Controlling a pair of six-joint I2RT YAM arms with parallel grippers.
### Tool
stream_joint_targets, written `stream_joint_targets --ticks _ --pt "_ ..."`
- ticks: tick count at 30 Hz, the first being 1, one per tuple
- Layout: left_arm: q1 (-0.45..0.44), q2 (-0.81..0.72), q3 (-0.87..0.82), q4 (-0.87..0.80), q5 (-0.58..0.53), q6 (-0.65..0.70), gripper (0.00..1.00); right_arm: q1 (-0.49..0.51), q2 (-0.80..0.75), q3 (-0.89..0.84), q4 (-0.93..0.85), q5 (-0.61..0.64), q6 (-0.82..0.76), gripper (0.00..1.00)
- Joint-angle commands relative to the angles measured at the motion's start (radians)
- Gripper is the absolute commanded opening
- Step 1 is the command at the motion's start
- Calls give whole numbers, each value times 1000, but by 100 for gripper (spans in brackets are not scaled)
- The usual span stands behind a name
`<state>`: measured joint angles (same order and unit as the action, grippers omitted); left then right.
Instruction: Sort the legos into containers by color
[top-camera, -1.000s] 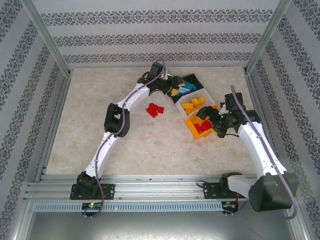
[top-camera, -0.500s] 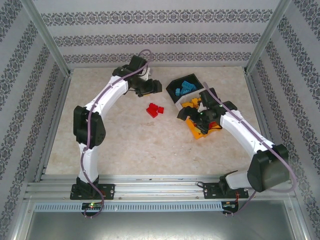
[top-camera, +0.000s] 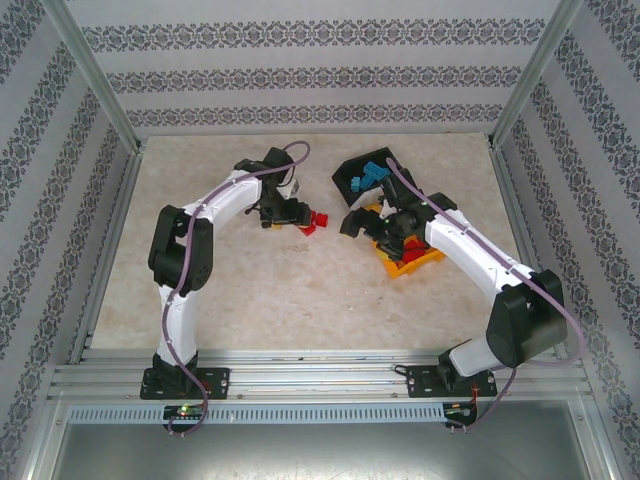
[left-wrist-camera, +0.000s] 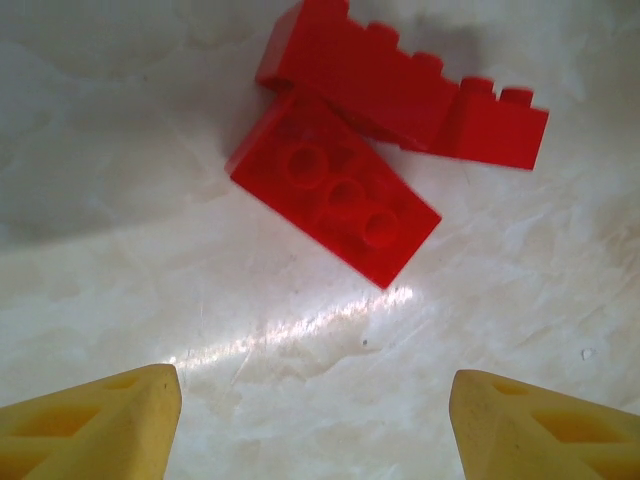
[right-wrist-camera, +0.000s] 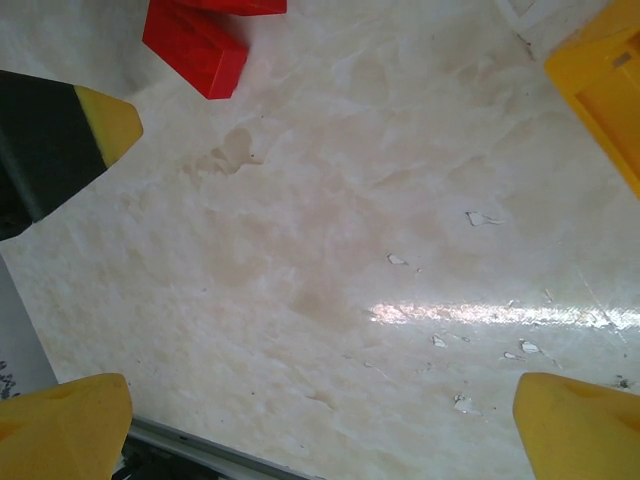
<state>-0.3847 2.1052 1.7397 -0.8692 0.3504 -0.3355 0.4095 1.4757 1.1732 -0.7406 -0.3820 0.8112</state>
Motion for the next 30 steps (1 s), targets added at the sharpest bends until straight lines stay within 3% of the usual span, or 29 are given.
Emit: stream_joint_targets --ticks 1,7,13,19,30 --pt "-31 69 94 -59 -41 86 72 -6 -39 -6 -41 26 -21 98" --pt "-66 182 242 -162 -119 254 76 -42 -88 -52 -45 26 -23 98" --pt "-68 220 302 -180 -199 328 86 -77 -121 -79 -59 18 -33 98" --pt "-71 289 394 -226 -194 391 87 -99 -131 -85 -68 15 -39 98" --pt "-80 342 394 -214 -172 433 87 -105 -103 -80 -58 7 -27 98"
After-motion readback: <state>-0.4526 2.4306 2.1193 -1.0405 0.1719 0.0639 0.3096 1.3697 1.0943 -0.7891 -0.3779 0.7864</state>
